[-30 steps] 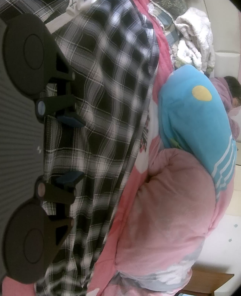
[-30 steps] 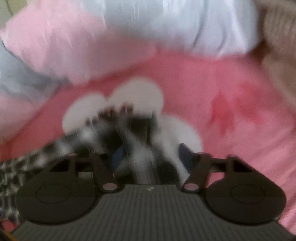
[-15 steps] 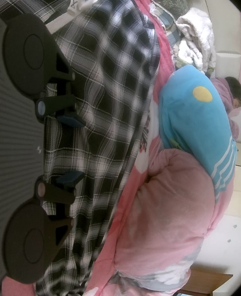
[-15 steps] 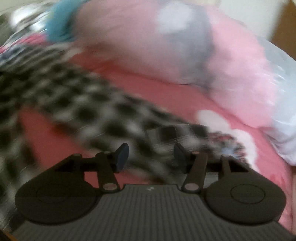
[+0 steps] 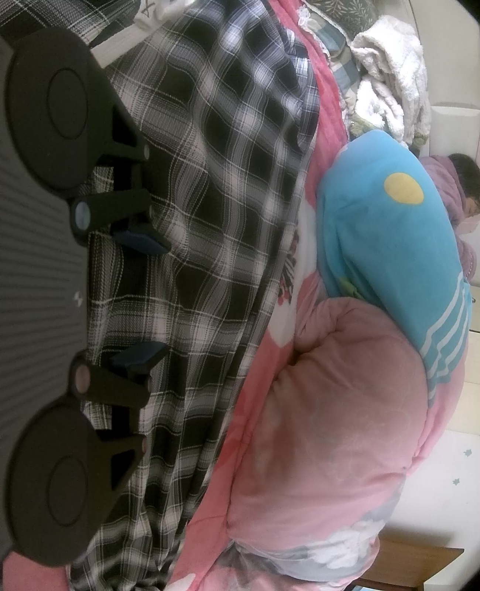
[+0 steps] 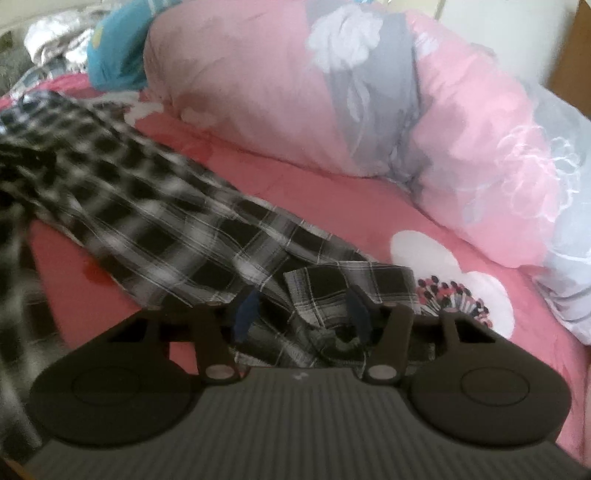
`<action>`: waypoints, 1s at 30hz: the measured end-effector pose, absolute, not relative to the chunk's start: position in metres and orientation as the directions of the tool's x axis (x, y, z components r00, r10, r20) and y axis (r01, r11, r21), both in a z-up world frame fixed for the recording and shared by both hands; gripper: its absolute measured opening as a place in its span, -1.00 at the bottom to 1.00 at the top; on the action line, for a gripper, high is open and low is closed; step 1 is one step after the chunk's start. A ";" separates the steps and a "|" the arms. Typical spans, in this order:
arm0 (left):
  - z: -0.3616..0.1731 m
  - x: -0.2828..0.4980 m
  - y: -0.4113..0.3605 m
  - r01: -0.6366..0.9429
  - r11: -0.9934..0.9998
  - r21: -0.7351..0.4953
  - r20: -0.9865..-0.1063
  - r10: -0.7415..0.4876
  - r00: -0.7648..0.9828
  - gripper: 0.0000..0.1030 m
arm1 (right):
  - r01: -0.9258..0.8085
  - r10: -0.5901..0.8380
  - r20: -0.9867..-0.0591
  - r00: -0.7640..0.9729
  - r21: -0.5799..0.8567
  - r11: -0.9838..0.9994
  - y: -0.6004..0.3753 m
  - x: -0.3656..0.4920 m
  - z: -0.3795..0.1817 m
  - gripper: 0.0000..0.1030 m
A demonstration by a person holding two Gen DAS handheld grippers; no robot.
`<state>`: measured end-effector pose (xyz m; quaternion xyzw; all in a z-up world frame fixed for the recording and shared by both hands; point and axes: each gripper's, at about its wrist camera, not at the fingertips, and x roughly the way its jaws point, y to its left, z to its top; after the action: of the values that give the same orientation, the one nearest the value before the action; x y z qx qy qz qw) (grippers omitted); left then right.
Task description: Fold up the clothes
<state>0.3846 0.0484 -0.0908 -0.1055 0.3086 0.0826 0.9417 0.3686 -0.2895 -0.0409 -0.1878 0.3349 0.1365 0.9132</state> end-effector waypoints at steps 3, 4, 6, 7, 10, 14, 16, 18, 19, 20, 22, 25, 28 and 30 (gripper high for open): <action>-0.091 0.385 0.048 -0.221 0.964 -0.146 -0.599 0.091 0.796 0.04 | -0.409 0.115 -0.693 0.712 -0.276 0.870 -0.284 0.380 -0.056 -0.34; -0.091 0.385 0.048 -0.221 0.964 -0.146 -0.599 0.092 0.796 0.04 | -0.415 0.108 -0.703 0.703 -0.282 0.865 -0.283 0.384 -0.062 -0.40; -0.091 0.385 0.048 -0.221 0.964 -0.145 -0.599 0.093 0.796 0.04 | -0.390 0.109 -0.700 0.705 -0.255 0.885 -0.289 0.390 -0.065 -0.61; -0.091 0.385 0.048 -0.221 0.964 -0.145 -0.599 0.093 0.796 0.04 | -0.373 0.117 -0.694 0.710 -0.230 0.899 -0.294 0.392 -0.065 -0.63; -0.091 0.384 0.048 -0.221 0.965 -0.141 -0.598 0.095 0.796 0.04 | -0.326 0.157 -0.678 0.718 -0.128 0.937 -0.309 0.396 -0.060 -0.77; -0.091 0.385 0.048 -0.221 0.965 -0.142 -0.599 0.094 0.796 0.04 | -0.307 0.200 -0.672 0.713 -0.043 0.951 -0.320 0.394 -0.055 -0.76; -0.091 0.385 0.047 -0.221 0.965 -0.140 -0.599 0.095 0.795 0.04 | -0.297 0.229 -0.658 0.718 0.007 0.955 -0.325 0.392 -0.050 -0.73; -0.091 0.385 0.047 -0.222 0.965 -0.139 -0.598 0.096 0.795 0.04 | -0.285 0.235 -0.643 0.729 0.027 0.958 -0.326 0.392 -0.045 -0.58; -0.092 0.385 0.046 -0.222 0.965 -0.139 -0.598 0.097 0.795 0.04 | -0.278 0.232 -0.635 0.737 0.029 0.960 -0.326 0.393 -0.043 -0.51; -0.092 0.385 0.046 -0.222 0.965 -0.139 -0.598 0.097 0.795 0.04 | -0.275 0.228 -0.631 0.742 0.024 0.961 -0.324 0.394 -0.042 -0.39; -0.091 0.385 0.046 -0.222 0.965 -0.140 -0.598 0.096 0.796 0.04 | -0.285 0.207 -0.640 0.740 -0.019 0.958 -0.316 0.399 -0.046 -0.31; -0.091 0.385 0.046 -0.222 0.965 -0.140 -0.598 0.096 0.796 0.04 | -0.302 0.179 -0.668 0.722 -0.071 0.951 -0.304 0.406 -0.058 -0.22; -0.091 0.385 0.046 -0.221 0.965 -0.141 -0.598 0.095 0.796 0.04 | -0.317 0.155 -0.700 0.697 -0.107 0.942 -0.295 0.414 -0.071 -0.21; -0.091 0.384 0.046 -0.221 0.965 -0.142 -0.598 0.095 0.796 0.04 | -0.302 0.148 -0.706 0.693 -0.097 0.948 -0.298 0.419 -0.077 -0.24</action>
<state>0.3845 0.0460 -0.0910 -0.1027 0.3083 0.0839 0.9420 0.4187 -0.2976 -0.0769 -0.1034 0.3719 0.1233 0.9142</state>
